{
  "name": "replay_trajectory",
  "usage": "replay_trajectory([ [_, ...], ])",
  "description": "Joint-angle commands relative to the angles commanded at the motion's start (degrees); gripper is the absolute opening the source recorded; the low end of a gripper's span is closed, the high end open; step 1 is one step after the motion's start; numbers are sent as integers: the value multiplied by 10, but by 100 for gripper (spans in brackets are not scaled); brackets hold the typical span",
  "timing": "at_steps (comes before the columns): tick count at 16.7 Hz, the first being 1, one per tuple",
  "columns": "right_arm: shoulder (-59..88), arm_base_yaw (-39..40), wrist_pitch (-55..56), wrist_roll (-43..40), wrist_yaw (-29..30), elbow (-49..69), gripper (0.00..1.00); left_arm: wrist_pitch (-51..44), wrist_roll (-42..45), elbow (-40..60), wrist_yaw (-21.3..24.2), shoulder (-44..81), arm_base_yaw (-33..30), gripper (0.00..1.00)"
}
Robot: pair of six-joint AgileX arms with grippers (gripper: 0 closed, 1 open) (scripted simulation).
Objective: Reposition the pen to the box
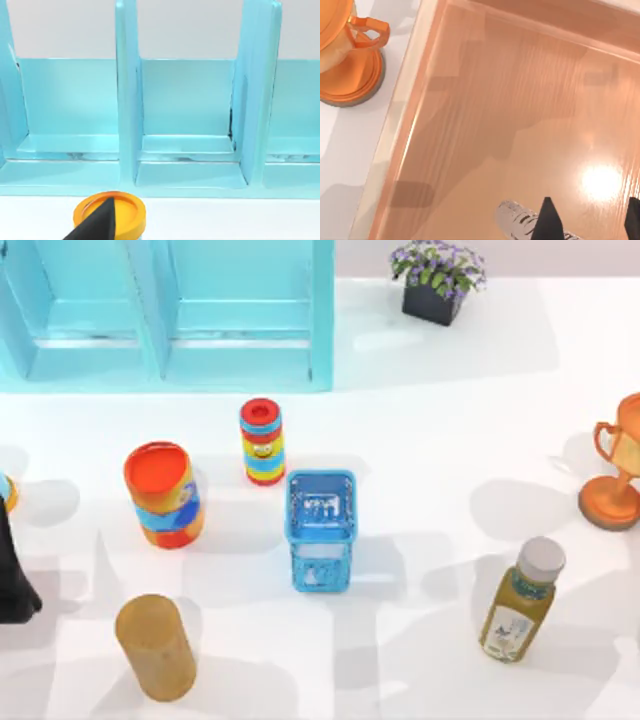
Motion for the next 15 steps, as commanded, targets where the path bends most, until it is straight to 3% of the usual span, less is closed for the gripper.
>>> replay_trajectory([
  [9, 0, 0, 0, 0, 0, 0, 98, 0, 0, 0, 0, 0, 0, 100],
  [15, 0, 0, 0, 0, 0, 0, 100, 0, 0, 0, 0, 0, 0, 100],
])
